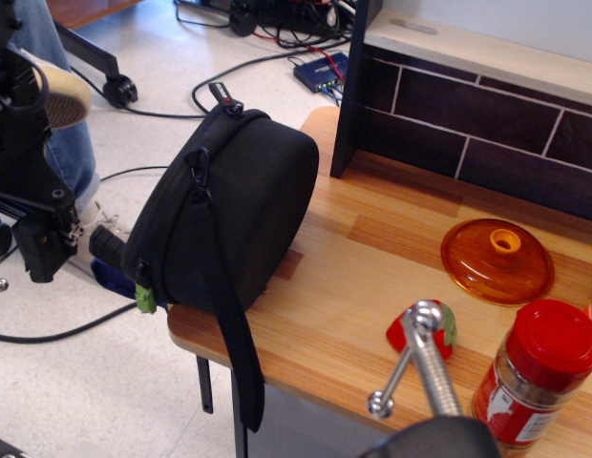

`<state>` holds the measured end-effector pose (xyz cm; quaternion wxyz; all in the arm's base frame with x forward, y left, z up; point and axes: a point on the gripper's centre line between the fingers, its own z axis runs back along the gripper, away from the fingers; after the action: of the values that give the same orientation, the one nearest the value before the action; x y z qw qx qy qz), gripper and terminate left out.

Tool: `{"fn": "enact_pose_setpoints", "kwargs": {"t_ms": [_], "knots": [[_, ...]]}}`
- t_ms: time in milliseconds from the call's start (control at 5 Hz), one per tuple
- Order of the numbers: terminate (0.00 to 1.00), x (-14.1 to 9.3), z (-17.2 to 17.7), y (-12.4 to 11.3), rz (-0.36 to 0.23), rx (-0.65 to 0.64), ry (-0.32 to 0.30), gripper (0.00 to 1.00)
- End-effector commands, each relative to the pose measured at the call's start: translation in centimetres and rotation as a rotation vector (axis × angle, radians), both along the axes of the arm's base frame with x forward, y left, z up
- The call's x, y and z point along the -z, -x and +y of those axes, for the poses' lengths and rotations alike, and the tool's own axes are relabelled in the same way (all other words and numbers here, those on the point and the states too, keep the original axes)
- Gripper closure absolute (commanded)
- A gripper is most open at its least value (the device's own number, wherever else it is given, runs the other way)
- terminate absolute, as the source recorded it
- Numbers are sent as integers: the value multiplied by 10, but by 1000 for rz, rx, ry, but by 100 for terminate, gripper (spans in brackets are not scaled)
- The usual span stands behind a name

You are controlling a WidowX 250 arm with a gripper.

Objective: Unzip zipper bag

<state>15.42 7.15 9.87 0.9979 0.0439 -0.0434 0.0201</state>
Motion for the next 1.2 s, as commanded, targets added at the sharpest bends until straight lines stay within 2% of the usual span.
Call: {"fn": "enact_pose_setpoints", "kwargs": {"t_ms": [0,200,600,1000], "knots": [[0,0,0,0,0,0,0,0],[0,24,-9,-4,-70,-41,-18,0],[0,67,-31,-15,-119,-89,-38,0],[0,69,-34,-29,-152,-91,-35,0]]}}
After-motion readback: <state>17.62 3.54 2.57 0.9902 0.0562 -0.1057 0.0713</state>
